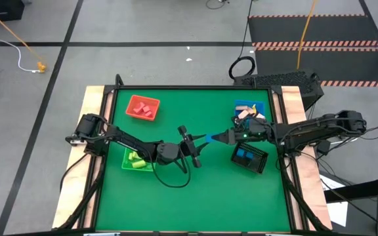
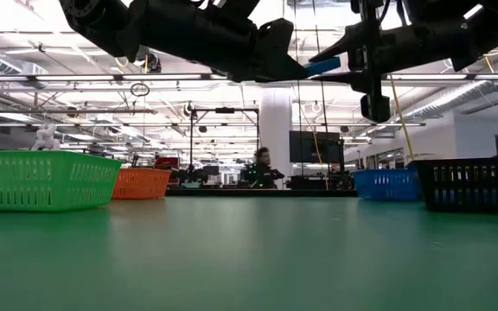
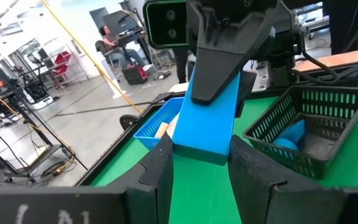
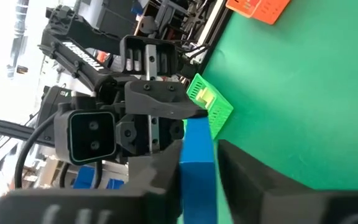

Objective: Sort & place blocks by color
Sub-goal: Put the blue block into the black basket

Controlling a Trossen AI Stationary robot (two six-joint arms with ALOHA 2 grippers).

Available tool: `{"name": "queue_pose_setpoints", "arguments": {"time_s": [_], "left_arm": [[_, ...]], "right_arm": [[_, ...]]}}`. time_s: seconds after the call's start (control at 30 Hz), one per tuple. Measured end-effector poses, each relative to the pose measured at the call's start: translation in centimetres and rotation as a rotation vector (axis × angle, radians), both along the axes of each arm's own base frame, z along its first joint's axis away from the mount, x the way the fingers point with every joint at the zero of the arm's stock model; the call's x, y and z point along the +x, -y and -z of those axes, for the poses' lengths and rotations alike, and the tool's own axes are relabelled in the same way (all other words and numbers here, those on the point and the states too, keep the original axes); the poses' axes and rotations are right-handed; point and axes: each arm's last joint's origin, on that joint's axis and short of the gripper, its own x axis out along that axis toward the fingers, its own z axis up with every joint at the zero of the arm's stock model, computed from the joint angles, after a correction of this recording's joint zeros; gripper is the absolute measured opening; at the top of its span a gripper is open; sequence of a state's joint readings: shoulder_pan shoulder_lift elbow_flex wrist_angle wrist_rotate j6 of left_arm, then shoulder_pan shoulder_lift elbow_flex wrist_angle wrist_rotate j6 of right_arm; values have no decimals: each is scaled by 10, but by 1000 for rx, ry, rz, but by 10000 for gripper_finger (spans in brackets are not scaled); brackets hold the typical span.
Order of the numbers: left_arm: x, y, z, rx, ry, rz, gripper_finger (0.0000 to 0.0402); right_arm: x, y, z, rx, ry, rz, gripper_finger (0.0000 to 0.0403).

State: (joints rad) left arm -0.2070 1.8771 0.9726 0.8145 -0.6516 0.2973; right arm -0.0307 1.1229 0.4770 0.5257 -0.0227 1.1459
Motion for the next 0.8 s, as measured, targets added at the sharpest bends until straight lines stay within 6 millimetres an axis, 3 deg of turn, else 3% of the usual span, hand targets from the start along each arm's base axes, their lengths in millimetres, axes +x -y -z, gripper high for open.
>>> {"name": "queue_pose_setpoints", "arguments": {"time_s": [0.13,0.27,0.53,0.8], "left_arm": [[0,0,0,-13,3,-4,122],[0,0,1,-19,5,-5,124],[0,0,-1,-110,60,-5,271],[-1,4,-1,-120,63,3,335]], "right_arm": [[0,0,0,-33,0,-6,38],[0,0,0,-54,0,-10,36],[-5,5,8,-80,-107,-11,36],[-28,17,4,-124,-218,13,36]]}}
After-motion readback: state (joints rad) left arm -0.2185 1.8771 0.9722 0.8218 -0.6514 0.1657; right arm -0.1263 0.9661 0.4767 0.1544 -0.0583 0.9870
